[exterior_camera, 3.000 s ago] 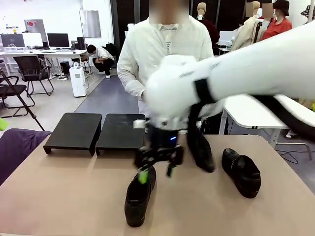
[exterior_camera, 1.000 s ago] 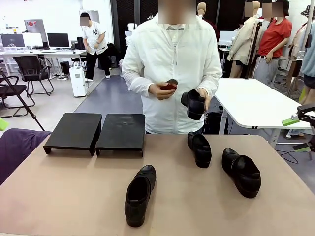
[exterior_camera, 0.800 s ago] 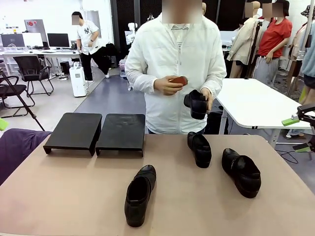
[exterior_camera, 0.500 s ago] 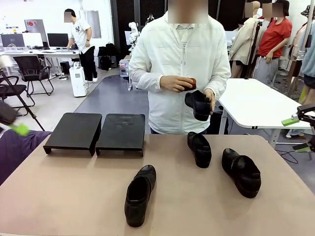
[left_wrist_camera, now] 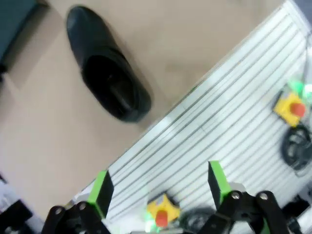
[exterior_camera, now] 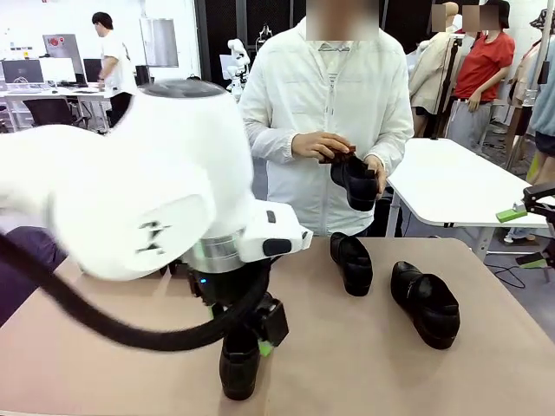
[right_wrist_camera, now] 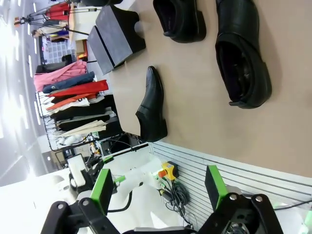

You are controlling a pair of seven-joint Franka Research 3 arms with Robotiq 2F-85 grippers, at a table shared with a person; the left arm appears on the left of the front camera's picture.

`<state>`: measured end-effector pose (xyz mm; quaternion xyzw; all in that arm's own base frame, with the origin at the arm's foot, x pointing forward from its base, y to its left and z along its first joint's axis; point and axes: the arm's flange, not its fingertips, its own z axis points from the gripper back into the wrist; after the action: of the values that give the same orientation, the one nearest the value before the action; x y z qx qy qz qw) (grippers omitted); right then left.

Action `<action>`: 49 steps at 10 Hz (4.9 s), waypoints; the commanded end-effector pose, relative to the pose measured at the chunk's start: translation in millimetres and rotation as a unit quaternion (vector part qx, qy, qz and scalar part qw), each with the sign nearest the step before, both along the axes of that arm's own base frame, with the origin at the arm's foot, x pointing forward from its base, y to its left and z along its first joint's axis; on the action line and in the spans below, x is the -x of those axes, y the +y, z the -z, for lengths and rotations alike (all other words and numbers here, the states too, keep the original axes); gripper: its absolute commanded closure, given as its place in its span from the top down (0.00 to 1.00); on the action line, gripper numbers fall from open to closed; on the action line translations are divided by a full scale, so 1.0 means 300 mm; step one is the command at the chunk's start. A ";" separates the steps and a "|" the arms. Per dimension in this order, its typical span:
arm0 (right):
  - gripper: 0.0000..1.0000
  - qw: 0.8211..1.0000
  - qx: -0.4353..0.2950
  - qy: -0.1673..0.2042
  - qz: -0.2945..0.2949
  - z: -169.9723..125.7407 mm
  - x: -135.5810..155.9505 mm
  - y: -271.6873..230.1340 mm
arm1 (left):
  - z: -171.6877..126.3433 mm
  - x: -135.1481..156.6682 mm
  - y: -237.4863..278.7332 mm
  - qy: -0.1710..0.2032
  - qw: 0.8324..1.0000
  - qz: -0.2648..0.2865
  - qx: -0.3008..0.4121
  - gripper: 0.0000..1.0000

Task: Organize the shoes by placing them on the stand.
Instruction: Place the Shoe from the middle of the table onto the Shoes Stand.

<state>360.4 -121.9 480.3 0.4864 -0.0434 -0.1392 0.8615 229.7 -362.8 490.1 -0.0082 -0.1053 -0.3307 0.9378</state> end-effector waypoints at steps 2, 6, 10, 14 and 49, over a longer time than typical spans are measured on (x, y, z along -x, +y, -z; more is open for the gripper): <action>1.00 1.000 0.002 0.005 0.000 -0.013 -0.002 -0.008 | -0.063 0.083 0.057 -0.013 1.000 0.018 -0.002 1.00; 1.00 1.000 0.002 0.005 0.000 -0.013 -0.002 -0.008 | 0.110 -0.151 -0.091 0.035 0.982 -0.178 0.053 1.00; 1.00 1.000 0.002 0.005 0.000 -0.013 -0.002 -0.008 | 0.306 -0.280 -0.152 0.017 0.966 -0.245 0.081 1.00; 1.00 1.000 0.002 0.005 0.000 -0.013 -0.002 -0.008 | 0.399 -0.296 -0.125 0.036 0.966 -0.254 0.041 1.00; 1.00 1.000 0.002 0.005 0.000 -0.013 -0.002 -0.008 | -0.050 -0.199 1.104 0.015 0.980 -0.199 -0.011 0.00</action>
<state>361.4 -123.4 480.7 0.4858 -0.0436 -0.1402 0.8616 290.1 -35.5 503.4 0.0183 -0.0850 -0.1437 0.9858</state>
